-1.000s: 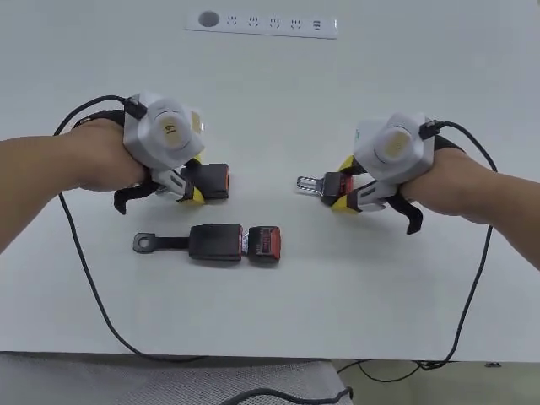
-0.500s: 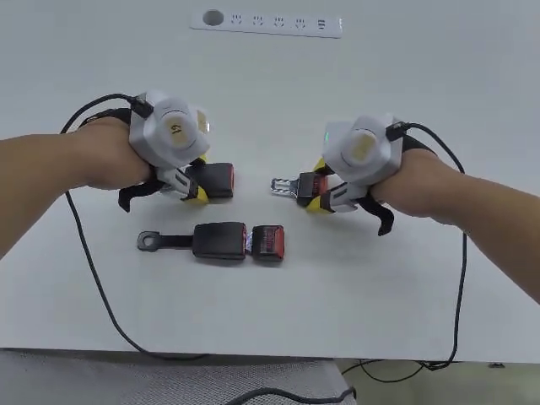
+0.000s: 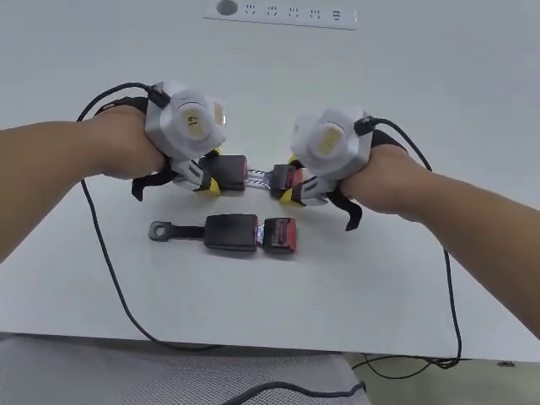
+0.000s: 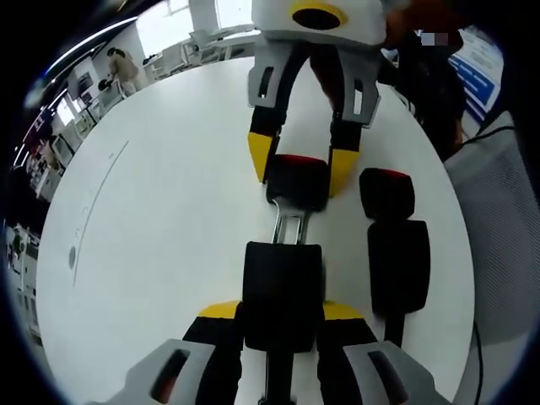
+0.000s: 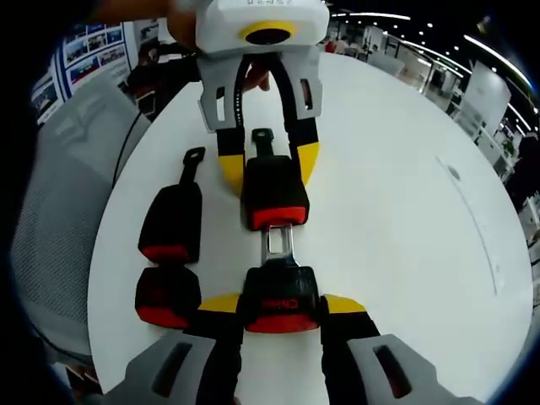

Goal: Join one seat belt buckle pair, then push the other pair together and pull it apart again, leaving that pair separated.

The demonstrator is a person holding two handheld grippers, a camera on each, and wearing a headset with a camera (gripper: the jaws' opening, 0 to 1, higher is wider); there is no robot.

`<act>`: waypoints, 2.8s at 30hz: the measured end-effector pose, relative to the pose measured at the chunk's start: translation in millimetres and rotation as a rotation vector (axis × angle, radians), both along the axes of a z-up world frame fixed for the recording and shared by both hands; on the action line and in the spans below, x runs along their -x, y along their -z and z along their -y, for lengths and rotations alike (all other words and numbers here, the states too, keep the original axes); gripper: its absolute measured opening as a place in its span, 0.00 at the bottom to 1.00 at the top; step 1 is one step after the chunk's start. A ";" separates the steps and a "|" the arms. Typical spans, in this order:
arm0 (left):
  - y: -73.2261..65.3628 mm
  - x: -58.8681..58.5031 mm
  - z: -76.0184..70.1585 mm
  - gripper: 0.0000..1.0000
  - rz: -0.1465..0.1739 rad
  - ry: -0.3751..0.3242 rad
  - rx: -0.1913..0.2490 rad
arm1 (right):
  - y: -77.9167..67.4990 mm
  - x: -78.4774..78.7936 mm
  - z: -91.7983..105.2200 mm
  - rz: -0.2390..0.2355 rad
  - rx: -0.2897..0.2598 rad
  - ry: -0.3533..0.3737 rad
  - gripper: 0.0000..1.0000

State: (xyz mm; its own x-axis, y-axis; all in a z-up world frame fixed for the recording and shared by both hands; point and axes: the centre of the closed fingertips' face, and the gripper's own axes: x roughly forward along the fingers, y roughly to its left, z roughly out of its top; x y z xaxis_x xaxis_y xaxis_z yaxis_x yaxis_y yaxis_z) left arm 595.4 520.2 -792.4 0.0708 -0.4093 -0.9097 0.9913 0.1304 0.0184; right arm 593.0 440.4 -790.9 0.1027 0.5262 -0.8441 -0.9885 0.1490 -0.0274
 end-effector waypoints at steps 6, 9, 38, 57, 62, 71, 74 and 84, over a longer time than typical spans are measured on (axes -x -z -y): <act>0.5 -0.1 0.8 0.34 0.003 0.021 -0.002 | -1.5 0.4 -8.9 0.016 -0.014 -0.019 0.32; -1.8 2.1 2.0 0.34 0.007 0.034 0.005 | 0.6 1.4 -9.8 0.013 -0.008 -0.030 0.32; -1.3 1.4 2.1 0.32 0.001 0.060 0.020 | 0.3 -2.7 -25.5 -0.004 -0.024 -0.090 0.29; 1.2 1.0 0.0 0.32 -0.001 0.052 0.017 | 0.5 -0.6 -24.7 0.000 -0.012 -0.097 0.30; 1.0 1.4 0.4 0.32 -0.005 0.054 0.011 | 0.2 -1.1 -18.0 0.003 0.004 -0.096 0.30; -2.0 2.9 2.6 0.33 -0.005 0.053 0.019 | 0.2 0.2 -8.7 -0.012 0.002 -0.078 0.31; -3.8 3.8 3.8 0.33 -0.008 0.050 0.017 | -0.2 0.0 -0.9 -0.032 -0.004 -0.052 0.32; -6.6 3.9 5.2 0.33 -0.011 0.046 0.017 | 2.3 -2.3 49.6 -0.017 0.045 -0.003 0.32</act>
State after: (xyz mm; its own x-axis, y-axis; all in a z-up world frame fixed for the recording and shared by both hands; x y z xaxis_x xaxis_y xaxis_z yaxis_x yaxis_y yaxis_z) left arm 591.6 514.9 -785.8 0.0417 -0.4276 -0.9030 0.9964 0.0846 0.0060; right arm 595.3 390.8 -793.2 0.0866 0.4882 -0.8684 -0.9893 0.1451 -0.0171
